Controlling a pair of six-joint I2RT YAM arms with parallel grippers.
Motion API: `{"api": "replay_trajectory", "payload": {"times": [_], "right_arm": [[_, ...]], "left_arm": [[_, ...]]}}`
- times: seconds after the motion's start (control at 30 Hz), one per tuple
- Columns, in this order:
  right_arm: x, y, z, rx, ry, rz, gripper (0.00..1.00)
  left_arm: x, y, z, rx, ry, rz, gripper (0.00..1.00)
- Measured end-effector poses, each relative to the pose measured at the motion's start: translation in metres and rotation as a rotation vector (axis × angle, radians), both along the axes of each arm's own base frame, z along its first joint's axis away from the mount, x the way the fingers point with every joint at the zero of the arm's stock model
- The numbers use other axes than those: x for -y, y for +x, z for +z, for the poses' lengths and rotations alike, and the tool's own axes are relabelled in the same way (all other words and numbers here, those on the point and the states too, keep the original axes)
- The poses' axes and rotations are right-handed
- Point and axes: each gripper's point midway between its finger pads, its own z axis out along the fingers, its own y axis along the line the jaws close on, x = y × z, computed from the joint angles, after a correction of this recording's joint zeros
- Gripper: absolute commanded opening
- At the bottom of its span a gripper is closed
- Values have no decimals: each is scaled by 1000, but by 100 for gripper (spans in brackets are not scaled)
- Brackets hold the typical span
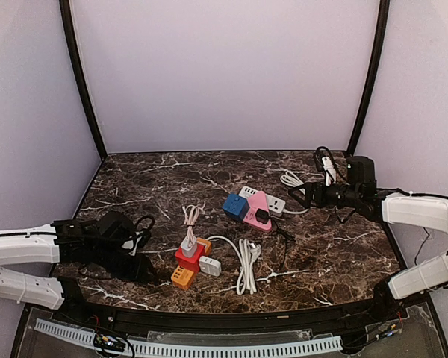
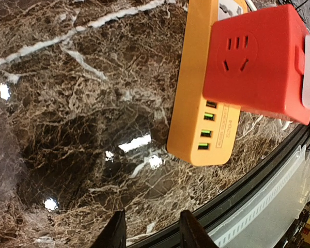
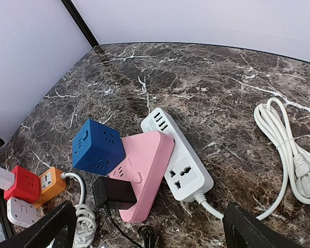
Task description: Pull the plug off the socket
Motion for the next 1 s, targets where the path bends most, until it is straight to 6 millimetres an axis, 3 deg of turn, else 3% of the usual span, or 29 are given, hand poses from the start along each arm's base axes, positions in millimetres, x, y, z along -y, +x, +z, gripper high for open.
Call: {"api": "replay_trajectory", "payload": {"times": [0.3,1.0], "right_arm": [[0,0,1,5,0,0,99],[2,-7,2,12,4,3,99]], "left_arm": [[12,-14,-7,-10,-99,-15,17],[57,-13,-42,-91,-139,-98,14]]}}
